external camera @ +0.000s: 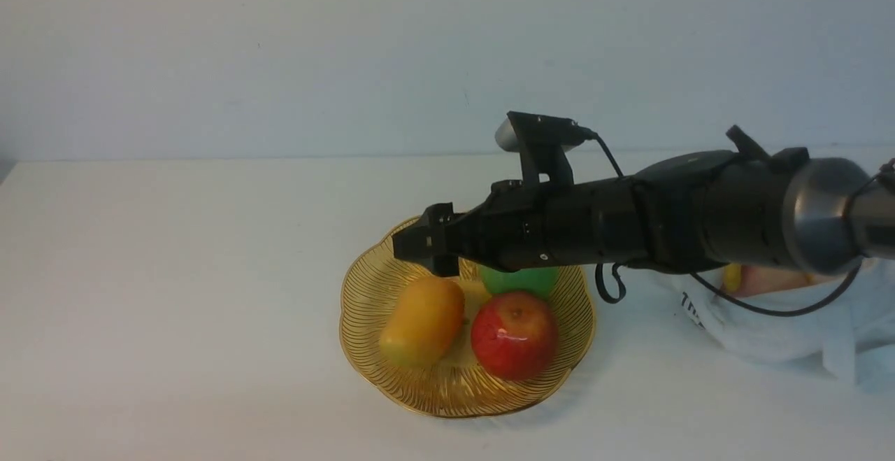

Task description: Take the fruit out of the cloth bag on the white table and place them on a plate.

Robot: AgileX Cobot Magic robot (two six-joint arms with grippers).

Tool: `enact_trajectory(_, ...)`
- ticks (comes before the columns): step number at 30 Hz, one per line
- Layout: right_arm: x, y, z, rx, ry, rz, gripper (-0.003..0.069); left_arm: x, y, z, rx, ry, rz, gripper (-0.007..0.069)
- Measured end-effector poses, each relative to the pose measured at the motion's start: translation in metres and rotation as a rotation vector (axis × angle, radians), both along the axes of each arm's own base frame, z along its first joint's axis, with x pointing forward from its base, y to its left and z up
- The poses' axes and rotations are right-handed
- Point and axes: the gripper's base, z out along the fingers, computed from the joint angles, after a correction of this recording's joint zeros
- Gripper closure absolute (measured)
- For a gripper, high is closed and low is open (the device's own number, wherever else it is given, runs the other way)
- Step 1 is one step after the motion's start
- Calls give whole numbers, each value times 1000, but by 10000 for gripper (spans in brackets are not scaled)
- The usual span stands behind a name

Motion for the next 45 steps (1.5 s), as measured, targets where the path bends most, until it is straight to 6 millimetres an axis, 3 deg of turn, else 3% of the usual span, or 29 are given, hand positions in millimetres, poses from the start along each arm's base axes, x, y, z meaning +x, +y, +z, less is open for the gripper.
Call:
enact_trajectory(2,0,-3,8,4,-21,-2,4,0,0,0,0,0,0,632)
enact_trajectory(4,-3,-12,32,6,-90,3,81,0,0,0,0,0,0,632)
enact_trajectory(8,-18,-37,94,12,-257,-17,302,0,0,0,0,0,0,632)
enact_trajectory(9,-28,-49,121,13,-334,-33,412,0,0,0,0,0,0,632)
enact_trajectory(10,-34,-57,135,9,-378,-45,477,0,0,0,0,0,0,632)
enact_trajectory(12,-46,-68,156,-6,-450,-50,551,0,0,0,0,0,0,632)
enact_trajectory(13,-61,-85,180,-41,-540,-65,627,0,0,0,0,0,0,632)
enact_trajectory(18,-114,-138,233,-135,-685,-146,669,0,0,0,0,0,0,632)
enact_trajectory(21,-141,-166,245,-203,-668,-230,670,0,0,0,0,0,0,632)
enact_trajectory(27,-206,-217,255,-313,-545,-524,670,0,0,0,0,0,0,632)
enact_trajectory(30,-237,-225,254,-274,-561,-605,670,0,0,0,0,0,0,632)
enact_trajectory(31,-239,-225,253,-270,-562,-608,670,0,0,0,0,0,0,632)
enact_trajectory(34,-264,-226,233,-190,-569,-630,670,0,0,0,0,0,0,632)
enact_trajectory(39,-276,-226,191,-131,-576,-648,670,0,0,0,0,0,0,632)
enact_trajectory(45,-284,-223,163,-33,-548,-645,670,0,0,0,0,0,0,632)
